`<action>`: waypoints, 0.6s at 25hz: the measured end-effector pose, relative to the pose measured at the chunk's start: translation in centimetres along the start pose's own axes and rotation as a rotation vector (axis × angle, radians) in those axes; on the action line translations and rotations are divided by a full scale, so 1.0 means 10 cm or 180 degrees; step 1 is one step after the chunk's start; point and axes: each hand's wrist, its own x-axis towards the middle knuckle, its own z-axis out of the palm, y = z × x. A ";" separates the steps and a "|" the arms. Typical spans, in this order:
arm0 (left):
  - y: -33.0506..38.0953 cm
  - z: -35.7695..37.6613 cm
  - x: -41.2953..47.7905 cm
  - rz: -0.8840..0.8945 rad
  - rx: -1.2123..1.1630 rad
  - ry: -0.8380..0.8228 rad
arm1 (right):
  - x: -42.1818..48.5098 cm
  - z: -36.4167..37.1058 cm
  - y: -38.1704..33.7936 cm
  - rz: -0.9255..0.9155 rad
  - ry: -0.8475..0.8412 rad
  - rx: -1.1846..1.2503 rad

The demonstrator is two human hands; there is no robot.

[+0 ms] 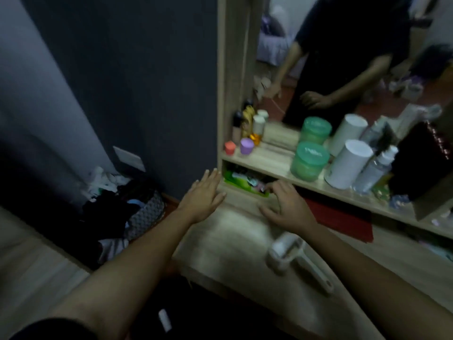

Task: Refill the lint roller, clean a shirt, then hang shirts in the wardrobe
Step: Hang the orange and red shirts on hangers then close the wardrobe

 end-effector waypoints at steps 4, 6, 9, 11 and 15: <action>-0.54 -1.39 -0.26 -0.0178 0.0469 0.0736 | 1.10 -0.37 -1.13 -0.1033 0.0404 0.0156; -0.81 -2.07 -0.55 -0.0329 0.0793 0.1127 | 1.56 -0.50 -1.74 -0.1403 0.0604 0.0211; -1.28 -3.10 -1.31 -0.0688 0.1346 0.1662 | 2.16 -0.63 -2.98 -0.1973 0.0782 0.0352; -1.61 -3.67 -1.89 -0.0957 0.1598 0.1832 | 2.39 -0.63 -3.86 -0.2406 0.0873 0.0454; -2.17 -4.53 -2.92 -0.1222 0.2030 0.2043 | 2.59 -0.54 -5.36 -0.3107 0.1134 0.0541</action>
